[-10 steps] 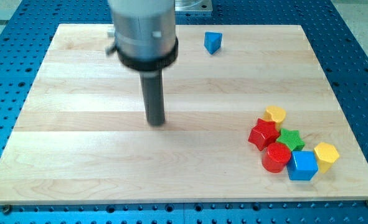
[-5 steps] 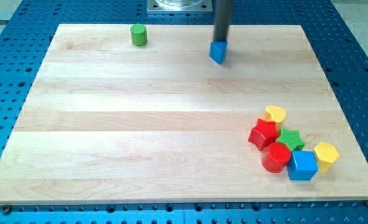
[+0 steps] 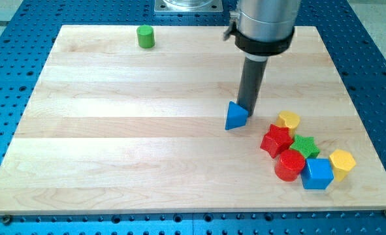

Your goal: Move the triangle into red star

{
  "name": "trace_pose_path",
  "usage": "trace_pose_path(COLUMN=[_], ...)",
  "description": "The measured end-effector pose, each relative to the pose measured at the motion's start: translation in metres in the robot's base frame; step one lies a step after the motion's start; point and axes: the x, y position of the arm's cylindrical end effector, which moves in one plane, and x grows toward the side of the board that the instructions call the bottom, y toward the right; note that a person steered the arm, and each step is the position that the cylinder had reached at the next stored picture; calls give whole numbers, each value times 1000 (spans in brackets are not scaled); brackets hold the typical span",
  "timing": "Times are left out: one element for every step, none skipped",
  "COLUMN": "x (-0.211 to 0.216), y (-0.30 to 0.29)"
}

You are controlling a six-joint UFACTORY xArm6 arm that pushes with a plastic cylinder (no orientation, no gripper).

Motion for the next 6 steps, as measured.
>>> trace_pose_path(x=[-10,4,32,28,1,18], y=[-93,-104,-72,-34,-54,-13])
